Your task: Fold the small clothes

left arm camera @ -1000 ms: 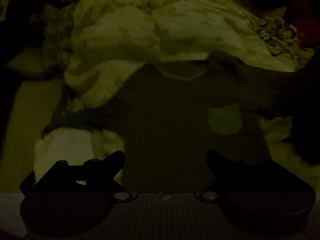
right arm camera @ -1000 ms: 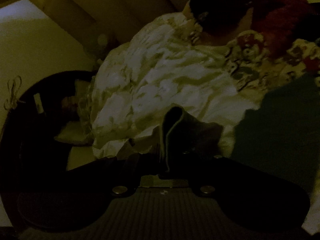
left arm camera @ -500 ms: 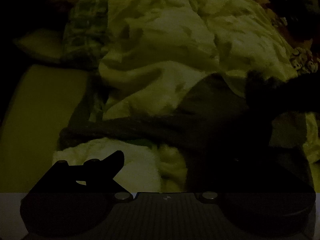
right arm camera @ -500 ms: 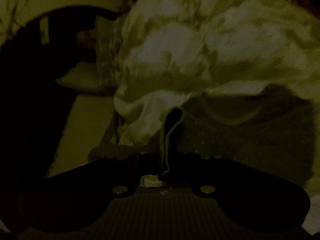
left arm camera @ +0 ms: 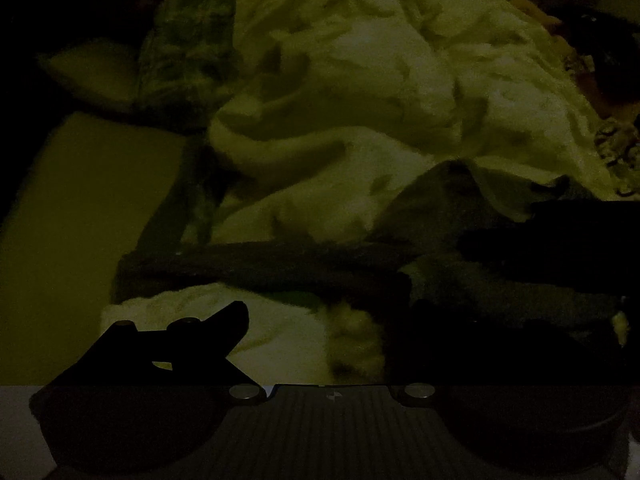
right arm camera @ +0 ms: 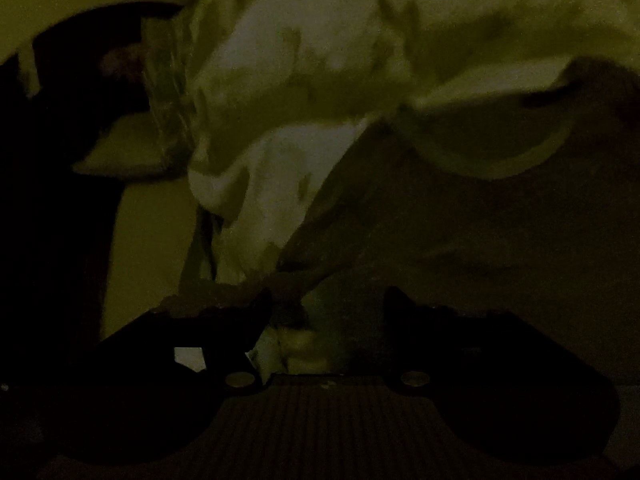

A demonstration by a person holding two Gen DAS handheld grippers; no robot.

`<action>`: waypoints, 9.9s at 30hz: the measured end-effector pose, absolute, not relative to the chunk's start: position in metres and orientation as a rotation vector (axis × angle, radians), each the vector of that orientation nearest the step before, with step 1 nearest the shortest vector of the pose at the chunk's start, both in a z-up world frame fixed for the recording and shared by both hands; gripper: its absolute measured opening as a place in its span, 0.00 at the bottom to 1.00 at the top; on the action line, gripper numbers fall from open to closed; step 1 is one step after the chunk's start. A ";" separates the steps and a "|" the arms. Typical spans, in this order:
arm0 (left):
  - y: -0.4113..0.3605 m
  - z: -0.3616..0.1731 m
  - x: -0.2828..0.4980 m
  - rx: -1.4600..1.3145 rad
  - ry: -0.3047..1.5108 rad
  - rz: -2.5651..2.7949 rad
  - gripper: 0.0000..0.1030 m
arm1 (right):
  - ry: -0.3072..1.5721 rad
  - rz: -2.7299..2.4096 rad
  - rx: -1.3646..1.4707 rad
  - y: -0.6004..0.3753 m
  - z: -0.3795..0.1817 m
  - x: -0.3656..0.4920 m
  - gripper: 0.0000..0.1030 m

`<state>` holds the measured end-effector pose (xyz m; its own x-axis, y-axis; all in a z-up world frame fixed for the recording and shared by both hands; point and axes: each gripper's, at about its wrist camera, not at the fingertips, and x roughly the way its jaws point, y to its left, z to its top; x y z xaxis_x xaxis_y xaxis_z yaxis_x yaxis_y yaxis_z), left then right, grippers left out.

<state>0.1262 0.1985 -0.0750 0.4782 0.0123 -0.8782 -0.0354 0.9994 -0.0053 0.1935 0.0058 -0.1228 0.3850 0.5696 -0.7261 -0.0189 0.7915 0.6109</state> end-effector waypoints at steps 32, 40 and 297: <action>0.249 -0.062 0.145 -0.269 0.975 0.152 1.00 | 1.111 0.160 0.232 -0.081 -0.105 0.147 0.23; 0.383 -0.078 0.143 -0.677 0.993 0.552 1.00 | 1.143 0.214 0.235 -0.060 -0.098 0.139 0.25; 0.220 -0.123 0.227 -0.544 1.195 -0.224 0.63 | 1.039 0.143 0.812 -0.207 -0.112 0.196 0.07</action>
<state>0.2269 0.2198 -0.1225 0.3636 -0.4431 -0.8194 -0.1168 0.8510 -0.5120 0.1965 -0.2074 -0.1120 0.5261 0.4679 -0.7101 0.2594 0.7070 0.6580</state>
